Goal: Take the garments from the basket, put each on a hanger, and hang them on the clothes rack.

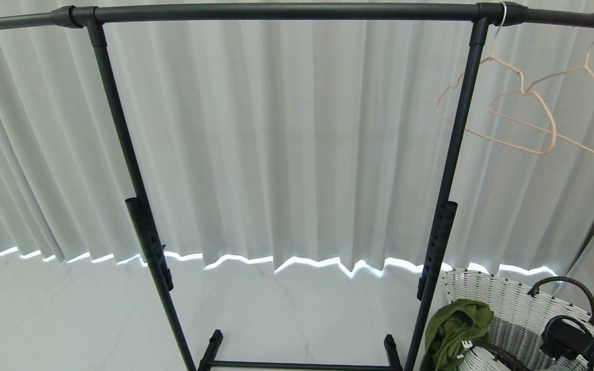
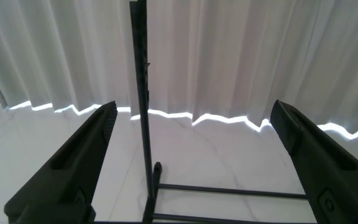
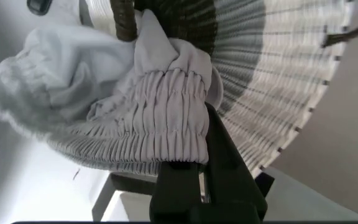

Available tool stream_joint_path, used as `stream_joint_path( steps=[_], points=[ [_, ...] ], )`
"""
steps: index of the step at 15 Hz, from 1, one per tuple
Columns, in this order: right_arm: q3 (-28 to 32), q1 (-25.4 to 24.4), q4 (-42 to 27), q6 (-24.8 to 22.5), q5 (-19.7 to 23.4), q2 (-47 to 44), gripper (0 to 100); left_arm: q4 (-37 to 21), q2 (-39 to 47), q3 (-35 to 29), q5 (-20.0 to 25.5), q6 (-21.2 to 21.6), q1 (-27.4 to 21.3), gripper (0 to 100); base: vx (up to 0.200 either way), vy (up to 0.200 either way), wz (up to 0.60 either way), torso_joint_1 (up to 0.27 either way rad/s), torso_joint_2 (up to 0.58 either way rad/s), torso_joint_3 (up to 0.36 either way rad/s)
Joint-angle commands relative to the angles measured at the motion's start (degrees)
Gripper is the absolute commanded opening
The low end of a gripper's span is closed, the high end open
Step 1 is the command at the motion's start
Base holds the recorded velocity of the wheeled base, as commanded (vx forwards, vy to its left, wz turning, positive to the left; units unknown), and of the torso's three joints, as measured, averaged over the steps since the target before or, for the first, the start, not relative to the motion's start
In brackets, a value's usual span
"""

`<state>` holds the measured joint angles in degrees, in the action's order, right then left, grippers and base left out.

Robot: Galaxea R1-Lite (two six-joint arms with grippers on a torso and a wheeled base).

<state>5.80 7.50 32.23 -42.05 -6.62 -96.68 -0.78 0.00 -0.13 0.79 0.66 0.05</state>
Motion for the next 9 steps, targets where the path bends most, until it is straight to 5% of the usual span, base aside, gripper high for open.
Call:
stream_joint_path(
  steps=[1,3,5,7,9],
  points=[
    [2.7,0.0,-8.6,-0.1,-0.3,12.7,0,0.0,0.1,0.0,0.0,0.0,0.0,100,0.000,0.000,0.00,0.000,0.00,0.000],
    [13.0,0.1,-28.3,0.1,-0.3,21.5,0,0.0,0.1,0.0,0.1,0.7,0.0,100,0.000,0.000,0.00,0.000,0.00,0.000],
    [25.5,0.0,-49.4,0.3,-0.1,28.7,0,0.0,0.1,0.0,0.1,0.8,0.0,100,-0.200,0.000,0.00,0.005,0.00,0.005],
    [33.7,0.0,-61.9,0.3,0.1,33.3,0,0.0,0.1,0.0,0.1,0.8,0.0,100,-0.200,0.000,0.00,0.000,0.01,0.000],
    [35.8,-0.1,-63.9,0.3,0.4,36.0,0,0.0,0.1,0.0,0.1,0.8,0.0,100,-0.200,0.000,0.00,0.002,0.00,0.000]
  ],
)
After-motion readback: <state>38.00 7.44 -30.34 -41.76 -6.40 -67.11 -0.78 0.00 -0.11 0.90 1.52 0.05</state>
